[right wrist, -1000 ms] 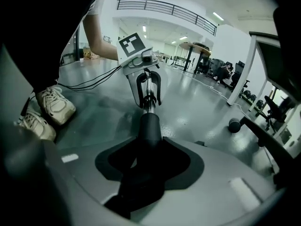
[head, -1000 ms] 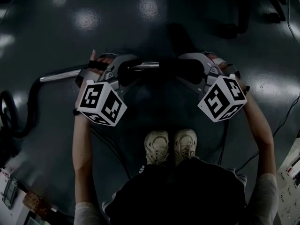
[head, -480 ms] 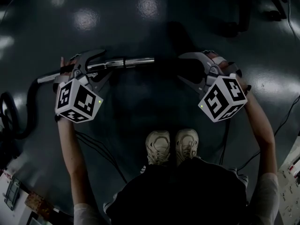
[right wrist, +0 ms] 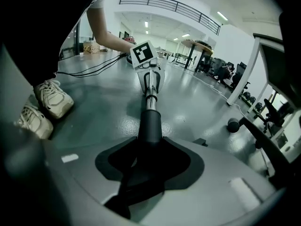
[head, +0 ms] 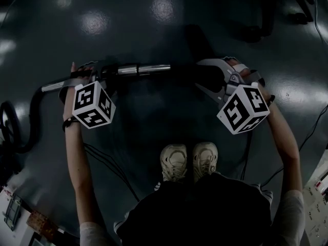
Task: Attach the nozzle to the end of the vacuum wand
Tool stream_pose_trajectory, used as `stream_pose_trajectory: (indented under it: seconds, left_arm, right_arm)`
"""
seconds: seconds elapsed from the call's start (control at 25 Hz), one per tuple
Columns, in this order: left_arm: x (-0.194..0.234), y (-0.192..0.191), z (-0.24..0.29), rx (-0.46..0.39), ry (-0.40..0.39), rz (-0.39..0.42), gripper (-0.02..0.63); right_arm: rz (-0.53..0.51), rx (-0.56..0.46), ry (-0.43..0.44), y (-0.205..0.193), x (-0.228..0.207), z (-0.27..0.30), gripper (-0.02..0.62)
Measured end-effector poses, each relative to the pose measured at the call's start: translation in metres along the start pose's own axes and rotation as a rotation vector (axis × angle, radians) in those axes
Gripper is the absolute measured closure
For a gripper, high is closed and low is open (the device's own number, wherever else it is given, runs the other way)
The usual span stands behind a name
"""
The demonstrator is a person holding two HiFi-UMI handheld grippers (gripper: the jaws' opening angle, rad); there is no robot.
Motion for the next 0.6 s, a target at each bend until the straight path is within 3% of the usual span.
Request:
stream_pose_trajectory:
  seconds: [0.04, 0.12, 0.36, 0.6]
  left_arm:
    - [-0.002, 0.001, 0.003, -0.003, 0.001, 0.021, 0.426]
    - [-0.003, 0.001, 0.004, -0.024, -0.004, 0.038, 0.43]
    - [-0.01, 0.018, -0.021, -0.19, -0.042, 0.004, 0.431]
    - [-0.007, 0.027, -0.023, -0.22, -0.043, -0.002, 0.431]
  right_arm:
    - [-0.002, 0.004, -0.002, -0.001, 0.0, 0.0, 0.417]
    - [-0.009, 0.017, -0.008, -0.002, -0.002, 0.0, 0.417]
    - [-0.081, 0.085, -0.009, -0.004, 0.002, 0.002, 0.419]
    - [-0.057, 0.08, -0.019, -0.006, 0.001, -0.005, 0.419]
Point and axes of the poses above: the fingertips, and each gripper's own axes: z forward along the fingers, x to its left, y out of its top, the point moved 8 cm from there along -z, backward along the fingers, and after that the axes turned 8 degrees about -z, right-handed, at the moved point
